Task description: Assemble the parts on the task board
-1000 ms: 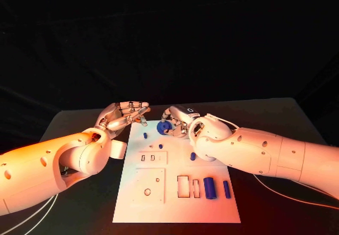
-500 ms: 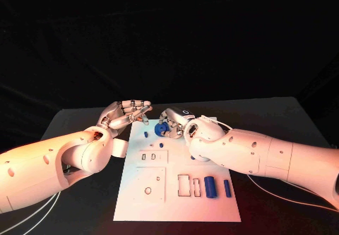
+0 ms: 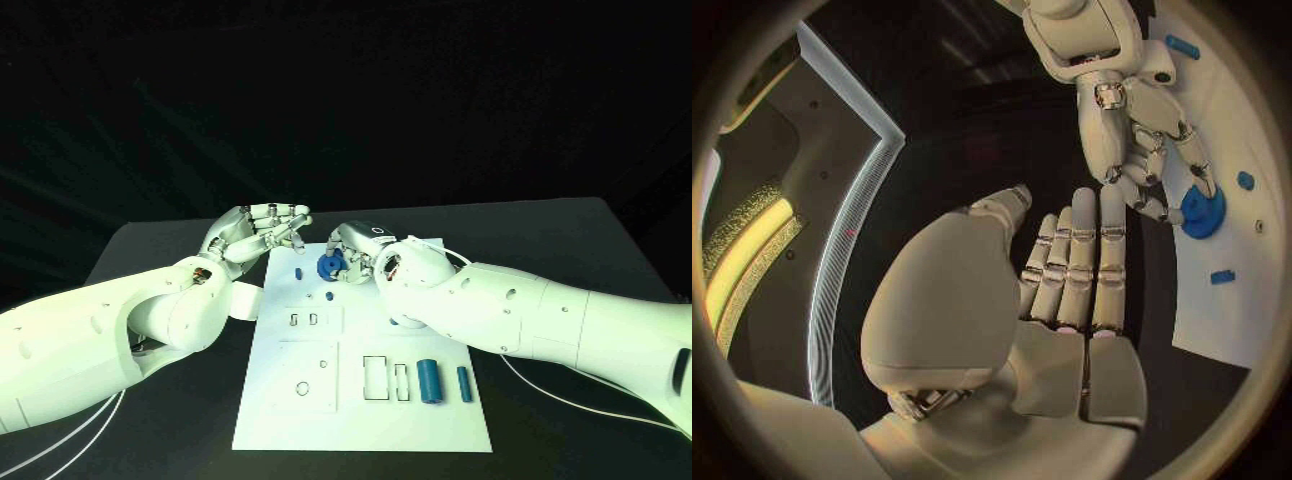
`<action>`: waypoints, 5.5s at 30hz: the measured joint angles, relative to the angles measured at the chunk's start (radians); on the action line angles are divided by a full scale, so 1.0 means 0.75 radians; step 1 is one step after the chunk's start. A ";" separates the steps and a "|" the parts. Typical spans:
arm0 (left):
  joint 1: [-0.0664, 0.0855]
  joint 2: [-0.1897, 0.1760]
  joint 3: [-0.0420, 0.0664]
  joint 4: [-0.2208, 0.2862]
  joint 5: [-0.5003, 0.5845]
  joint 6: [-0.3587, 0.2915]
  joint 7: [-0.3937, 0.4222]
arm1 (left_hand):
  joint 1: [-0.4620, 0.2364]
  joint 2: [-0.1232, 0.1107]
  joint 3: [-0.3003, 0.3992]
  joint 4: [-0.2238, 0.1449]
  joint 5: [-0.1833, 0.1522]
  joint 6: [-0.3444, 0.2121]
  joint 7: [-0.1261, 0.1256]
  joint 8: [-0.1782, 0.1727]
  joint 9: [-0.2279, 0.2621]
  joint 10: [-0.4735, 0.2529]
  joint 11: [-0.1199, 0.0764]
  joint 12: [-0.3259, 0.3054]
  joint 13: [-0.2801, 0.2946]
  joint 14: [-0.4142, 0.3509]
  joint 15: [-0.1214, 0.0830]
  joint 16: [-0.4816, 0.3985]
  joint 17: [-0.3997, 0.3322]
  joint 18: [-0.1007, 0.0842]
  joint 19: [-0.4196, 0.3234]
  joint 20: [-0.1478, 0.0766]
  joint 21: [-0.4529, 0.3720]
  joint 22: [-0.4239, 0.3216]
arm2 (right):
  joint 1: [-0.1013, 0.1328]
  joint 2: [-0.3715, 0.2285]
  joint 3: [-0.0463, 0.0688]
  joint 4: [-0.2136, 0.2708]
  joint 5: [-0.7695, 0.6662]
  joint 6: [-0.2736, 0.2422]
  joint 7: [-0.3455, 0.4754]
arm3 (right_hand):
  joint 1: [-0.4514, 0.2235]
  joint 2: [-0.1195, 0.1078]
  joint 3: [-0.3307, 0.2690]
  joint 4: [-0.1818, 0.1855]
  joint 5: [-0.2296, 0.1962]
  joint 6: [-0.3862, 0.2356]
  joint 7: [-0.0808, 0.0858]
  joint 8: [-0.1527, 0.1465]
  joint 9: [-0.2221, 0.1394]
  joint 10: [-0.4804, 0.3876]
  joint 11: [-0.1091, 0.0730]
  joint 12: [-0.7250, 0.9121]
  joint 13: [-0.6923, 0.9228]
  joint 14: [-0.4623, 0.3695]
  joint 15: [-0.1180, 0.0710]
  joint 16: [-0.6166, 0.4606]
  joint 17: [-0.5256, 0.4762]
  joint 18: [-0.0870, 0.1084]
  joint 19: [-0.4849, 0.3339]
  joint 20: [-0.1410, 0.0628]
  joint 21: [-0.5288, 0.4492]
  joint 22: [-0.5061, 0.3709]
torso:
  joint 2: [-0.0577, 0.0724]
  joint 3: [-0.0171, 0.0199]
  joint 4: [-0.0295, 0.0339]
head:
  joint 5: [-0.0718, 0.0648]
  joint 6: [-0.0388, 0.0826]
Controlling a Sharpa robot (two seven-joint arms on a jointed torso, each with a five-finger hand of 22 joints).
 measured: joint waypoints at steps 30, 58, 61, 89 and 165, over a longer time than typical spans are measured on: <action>0.000 0.002 0.000 -0.002 0.000 0.000 -0.002 | 0.000 0.000 0.000 0.000 0.000 0.000 0.000 0.000 0.001 0.000 0.000 -0.006 0.000 -0.005 0.005 0.000 0.000 0.000 -0.010 0.001 0.010 0.004 | -0.007 -0.012 -0.008 -0.006 0.029 0.027 0.003 | -0.226 0.048 -0.144 0.059 0.006 -0.139 0.049 -0.109 -0.077 -0.050 0.050 -0.033 0.000 0.002 0.036 0.000 0.000 0.000 -0.003 0.031 -0.011 0.000 | 0.000 0.0017 -0.0026 | -0.002 -0.005; -0.001 -0.011 0.000 -0.047 0.002 0.000 0.001 | 0.000 0.000 0.000 0.000 0.000 0.000 0.000 0.000 0.001 0.000 0.000 -0.006 0.000 -0.005 0.005 0.000 0.000 0.000 -0.010 0.001 0.009 0.007 | 0.073 -0.623 0.028 0.345 0.531 -0.019 0.437 | -0.045 0.015 -0.070 -0.014 0.018 -0.133 0.052 -0.126 -0.114 -0.210 0.062 -0.160 -0.079 0.002 0.036 -0.057 -0.001 0.042 -0.144 0.038 -0.258 -0.038 | -0.045 -0.0156 -0.0670 | 0.011 0.023; -0.001 -0.009 0.000 -0.046 0.003 0.000 0.001 | 0.000 0.000 0.000 0.000 0.000 0.000 0.000 0.000 0.001 0.000 0.000 -0.006 0.000 -0.005 0.005 0.000 0.000 0.000 -0.010 0.001 0.009 0.007 | 0.073 -0.648 0.026 0.334 0.542 0.023 0.460 | -0.039 0.009 -0.064 -0.020 0.018 -0.133 0.052 -0.126 -0.115 -0.210 0.062 -0.160 -0.083 0.002 0.036 -0.057 -0.001 0.042 -0.144 0.038 -0.258 -0.038 | -0.049 -0.0194 -0.0694 | -0.002 0.018; -0.011 0.004 0.000 -0.028 0.005 0.021 0.001 | 0.000 0.000 0.004 -0.004 0.000 0.000 0.000 0.000 0.002 0.000 0.000 -0.006 0.000 -0.005 0.005 0.005 0.000 0.000 -0.014 0.004 0.015 0.009 | 0.014 -0.629 0.020 0.166 0.430 0.172 0.468 | -0.022 -0.009 -0.072 -0.035 0.018 -0.137 0.056 -0.126 -0.118 -0.210 0.062 -0.160 -0.081 0.002 0.036 -0.057 0.000 0.042 -0.143 0.038 -0.244 -0.016 | -0.030 -0.0441 -0.0672 | -0.049 0.006; -0.011 -0.003 0.000 -0.030 0.005 0.029 0.001 | 0.000 0.000 0.011 -0.004 0.000 0.000 0.000 0.000 0.004 0.000 0.000 -0.006 0.000 -0.015 0.005 0.005 0.000 0.000 -0.022 0.003 0.021 0.014 | -0.016 -0.537 0.017 0.132 0.330 0.134 0.339 | -0.039 0.022 -0.015 -0.040 0.023 0.036 -0.016 0.066 -0.059 -0.119 0.000 -0.110 -0.013 0.005 -0.005 -0.041 -0.001 0.042 -0.062 -0.005 -0.165 0.000 | -0.027 -0.0382 -0.0703 | -0.026 -0.019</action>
